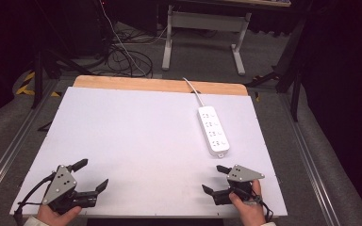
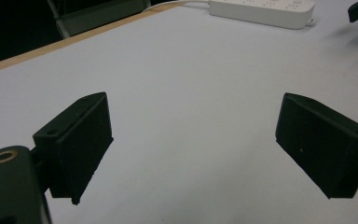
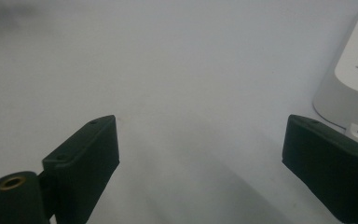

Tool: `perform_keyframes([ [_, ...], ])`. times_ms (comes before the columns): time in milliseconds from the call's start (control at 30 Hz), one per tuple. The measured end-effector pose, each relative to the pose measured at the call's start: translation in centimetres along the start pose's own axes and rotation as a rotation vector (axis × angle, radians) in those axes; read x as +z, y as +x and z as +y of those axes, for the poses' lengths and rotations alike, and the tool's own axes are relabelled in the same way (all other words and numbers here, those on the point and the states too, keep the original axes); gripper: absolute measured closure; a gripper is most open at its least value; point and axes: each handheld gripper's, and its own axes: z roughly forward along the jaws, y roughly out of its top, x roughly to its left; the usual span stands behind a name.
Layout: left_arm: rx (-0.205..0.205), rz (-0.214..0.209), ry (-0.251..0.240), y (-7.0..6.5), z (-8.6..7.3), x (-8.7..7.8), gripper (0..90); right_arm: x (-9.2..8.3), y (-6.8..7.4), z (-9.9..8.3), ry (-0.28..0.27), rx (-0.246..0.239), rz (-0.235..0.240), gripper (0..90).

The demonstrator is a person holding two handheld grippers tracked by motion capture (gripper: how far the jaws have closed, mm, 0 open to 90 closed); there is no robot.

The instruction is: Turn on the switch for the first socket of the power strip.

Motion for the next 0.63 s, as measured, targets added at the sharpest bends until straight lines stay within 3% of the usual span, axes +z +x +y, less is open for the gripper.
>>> perform_keyframes([
  [100, 0.017, 0.009, -0.008, -0.1, 0.0, -0.1, 11.4, -0.1, -0.3, -0.1, -0.006, 0.019, 0.002, 11.5],
  [333, 0.033, 0.018, -0.02, -0.1, 0.0, -0.1, 11.9, -0.8, -0.1, 0.2, -0.058, -0.01, -0.02, 11.7],
  [633, -0.024, -0.002, -0.004, 0.3, -0.1, 0.0, 10.7, -1.2, -0.4, 0.3, -0.067, -0.009, -0.023, 12.0],
])
